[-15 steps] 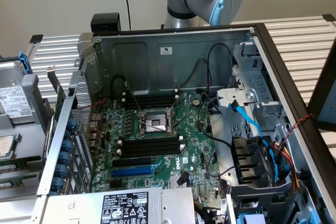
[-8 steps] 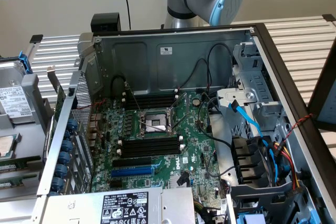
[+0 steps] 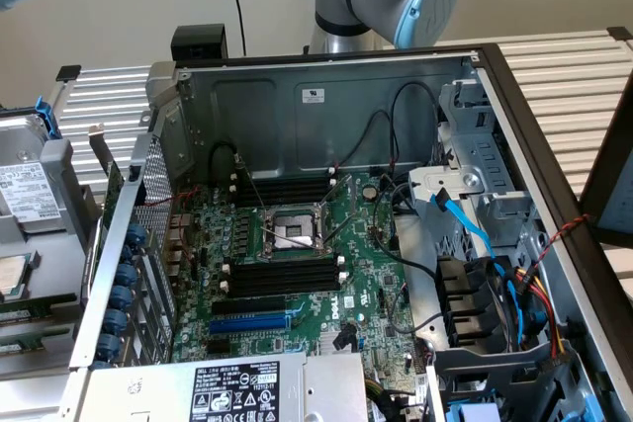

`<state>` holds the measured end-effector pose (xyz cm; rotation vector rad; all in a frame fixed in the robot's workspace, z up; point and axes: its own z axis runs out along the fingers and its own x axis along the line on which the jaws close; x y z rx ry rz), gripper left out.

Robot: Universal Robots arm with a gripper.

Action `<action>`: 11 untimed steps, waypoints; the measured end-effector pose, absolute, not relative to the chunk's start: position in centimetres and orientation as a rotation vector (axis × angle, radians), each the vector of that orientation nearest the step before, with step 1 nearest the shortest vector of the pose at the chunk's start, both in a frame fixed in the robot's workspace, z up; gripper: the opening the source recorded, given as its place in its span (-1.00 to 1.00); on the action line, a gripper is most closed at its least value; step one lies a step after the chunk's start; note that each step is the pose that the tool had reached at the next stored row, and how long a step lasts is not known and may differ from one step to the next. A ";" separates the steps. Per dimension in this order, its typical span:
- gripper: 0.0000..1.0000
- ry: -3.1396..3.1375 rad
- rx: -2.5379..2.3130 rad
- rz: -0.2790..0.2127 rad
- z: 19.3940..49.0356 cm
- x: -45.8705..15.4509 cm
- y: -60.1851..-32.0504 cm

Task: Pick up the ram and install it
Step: 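Reach for the ram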

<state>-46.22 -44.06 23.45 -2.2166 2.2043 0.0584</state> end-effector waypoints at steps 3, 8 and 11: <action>-0.52 2.201 -2.214 0.052 23.2 -46.2 -44.2; -0.52 2.196 -2.213 0.046 22.6 -46.2 -44.5; -0.52 2.195 -2.213 0.043 22.5 -46.2 -44.5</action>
